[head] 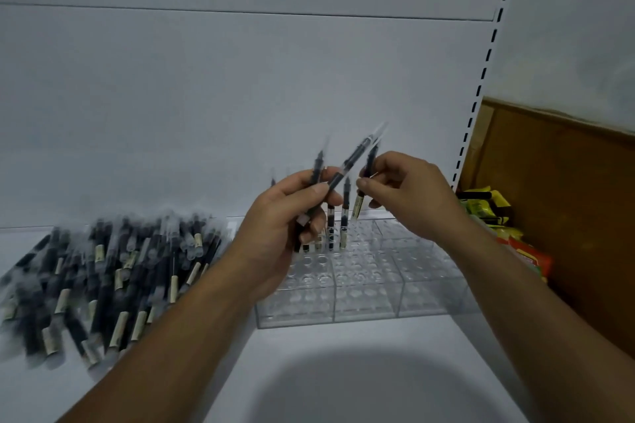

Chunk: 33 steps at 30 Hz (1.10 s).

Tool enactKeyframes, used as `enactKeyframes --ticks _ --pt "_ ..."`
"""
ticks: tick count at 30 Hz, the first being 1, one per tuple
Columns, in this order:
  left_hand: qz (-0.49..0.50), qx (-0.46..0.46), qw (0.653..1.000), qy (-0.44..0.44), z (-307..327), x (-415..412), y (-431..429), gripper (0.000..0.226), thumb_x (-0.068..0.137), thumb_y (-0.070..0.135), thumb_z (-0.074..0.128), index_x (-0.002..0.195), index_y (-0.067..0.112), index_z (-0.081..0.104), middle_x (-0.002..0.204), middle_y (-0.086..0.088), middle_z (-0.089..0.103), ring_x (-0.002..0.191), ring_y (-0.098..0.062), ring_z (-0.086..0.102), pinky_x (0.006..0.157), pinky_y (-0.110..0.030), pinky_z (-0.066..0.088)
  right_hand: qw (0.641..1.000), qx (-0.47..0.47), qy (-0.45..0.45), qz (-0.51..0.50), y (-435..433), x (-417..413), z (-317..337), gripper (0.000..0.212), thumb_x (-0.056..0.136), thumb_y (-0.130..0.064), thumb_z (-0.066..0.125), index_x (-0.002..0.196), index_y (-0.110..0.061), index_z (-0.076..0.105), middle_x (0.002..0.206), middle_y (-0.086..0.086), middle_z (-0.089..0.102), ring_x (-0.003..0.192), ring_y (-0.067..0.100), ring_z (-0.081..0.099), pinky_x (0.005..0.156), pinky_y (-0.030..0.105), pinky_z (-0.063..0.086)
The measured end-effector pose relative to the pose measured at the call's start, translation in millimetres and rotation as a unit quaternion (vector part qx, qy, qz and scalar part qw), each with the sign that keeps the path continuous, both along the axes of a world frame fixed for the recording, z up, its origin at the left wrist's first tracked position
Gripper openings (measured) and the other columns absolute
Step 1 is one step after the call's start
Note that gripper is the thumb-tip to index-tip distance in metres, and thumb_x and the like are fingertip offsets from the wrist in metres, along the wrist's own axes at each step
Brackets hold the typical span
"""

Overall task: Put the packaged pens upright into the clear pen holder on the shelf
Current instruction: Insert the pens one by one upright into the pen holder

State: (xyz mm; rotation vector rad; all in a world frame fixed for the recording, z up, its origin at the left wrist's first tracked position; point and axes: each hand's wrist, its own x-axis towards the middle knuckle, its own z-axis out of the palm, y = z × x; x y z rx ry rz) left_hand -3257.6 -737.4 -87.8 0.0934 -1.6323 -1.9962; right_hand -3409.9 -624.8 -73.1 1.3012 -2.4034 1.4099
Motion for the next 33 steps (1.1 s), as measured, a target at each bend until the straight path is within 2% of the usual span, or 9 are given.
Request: enactKeyframes --ticks 5,10,14,16,19,21,25,29,33 --pt "-0.005 -0.014 1.000 -0.003 -1.5 -0.1 -1.1 0.019 0.079 0.019 0.066 0.097 0.020 0.073 0.080 -0.001 0.066 0.053 -0.009 0.045 0.046 -0.019 0.031 0.998 0.041 0.050 -0.024 1.1 -1.3 -1.3 0.011 0.087 -0.037 0.070 0.091 -0.028 0.066 0.077 -0.014 0.068 0.075 0.011 0.067 0.078 0.042 0.057" --pt "-0.001 -0.022 1.000 -0.005 -1.5 0.1 1.5 0.031 0.075 0.024 0.060 0.103 0.014 0.068 0.080 -0.002 0.067 0.052 -0.008 0.044 0.046 -0.017 0.033 0.980 0.174 0.092 -0.018 -0.6 2.5 -9.4 0.012 0.085 -0.041 0.071 0.082 -0.034 0.062 0.075 -0.017 0.060 0.078 0.010 0.059 0.067 0.027 0.045" --pt "-0.001 -0.026 1.000 -0.009 -1.8 0.5 1.3 0.031 0.075 0.024 0.060 0.103 0.015 0.068 0.081 -0.002 0.067 0.053 -0.009 0.044 0.046 -0.017 0.034 0.980 0.186 0.067 -0.006 3.9 -0.1 -12.0 0.025 0.085 -0.042 0.070 0.107 -0.032 0.067 0.088 -0.020 0.061 0.079 0.001 0.055 0.065 0.021 0.040" --pt "0.000 -0.024 1.000 -0.011 -1.2 1.1 1.7 0.031 0.074 0.024 0.061 0.102 0.015 0.069 0.081 -0.002 0.068 0.053 -0.008 0.044 0.046 -0.017 0.034 0.988 0.141 0.062 -0.016 12.7 -0.8 -9.2 0.026 0.088 -0.037 0.068 0.113 -0.032 0.067 0.093 -0.022 0.063 0.080 0.000 0.057 0.069 0.018 0.045" --pt "0.003 -0.027 0.999 -0.018 -0.1 1.0 2.8 0.031 0.074 0.024 0.061 0.102 0.015 0.069 0.080 -0.001 0.068 0.052 -0.008 0.044 0.046 -0.016 0.033 1.000 -0.004 -0.004 0.012 25.1 6.0 -1.7 0.014 0.092 -0.026 0.064 0.103 -0.031 0.071 0.089 -0.016 0.068 0.075 0.001 0.058 0.067 0.015 0.047" --pt "0.003 -0.041 0.999 -0.024 -0.1 1.0 3.9 0.031 0.075 0.025 0.061 0.103 0.015 0.069 0.081 -0.001 0.068 0.052 -0.007 0.044 0.046 -0.016 0.033 0.988 -0.073 -0.106 0.091 28.6 15.6 4.9 0.011 0.091 -0.024 0.065 0.098 -0.026 0.073 0.088 -0.007 0.070 0.069 0.004 0.057 0.062 0.016 0.047" --pt "0.011 -0.090 0.995 -0.049 -0.9 1.1 5.5 0.028 0.080 0.024 0.061 0.106 0.018 0.069 0.081 0.002 0.068 0.055 -0.007 0.046 0.048 -0.016 0.035 0.962 -0.127 -0.187 0.151 24.0 27.9 5.1 0.019 0.090 -0.025 0.063 0.099 -0.011 0.072 0.087 0.003 0.069 0.068 0.008 0.057 0.058 0.020 0.046" --pt "0.020 -0.095 0.994 -0.050 -0.7 0.2 8.1 0.019 0.094 0.020 0.054 0.105 0.016 0.068 0.080 0.001 0.069 0.055 -0.008 0.048 0.048 -0.016 0.036 0.937 -0.192 -0.253 0.148 21.0 27.6 5.8 0.013 0.090 -0.020 0.063 0.095 -0.009 0.069 0.085 -0.002 0.072 0.065 0.007 0.059 0.055 0.019 0.046" --pt "0.026 -0.064 0.997 -0.041 -0.4 0.6 6.4 0.024 0.095 0.022 0.050 0.109 0.013 0.068 0.082 -0.001 0.069 0.055 -0.008 0.049 0.047 -0.017 0.036 0.930 -0.273 -0.236 0.075 27.7 17.4 12.6 0.009 0.094 -0.020 0.061 0.091 -0.016 0.068 0.084 -0.004 0.074 0.062 0.005 0.058 0.054 0.018 0.046"
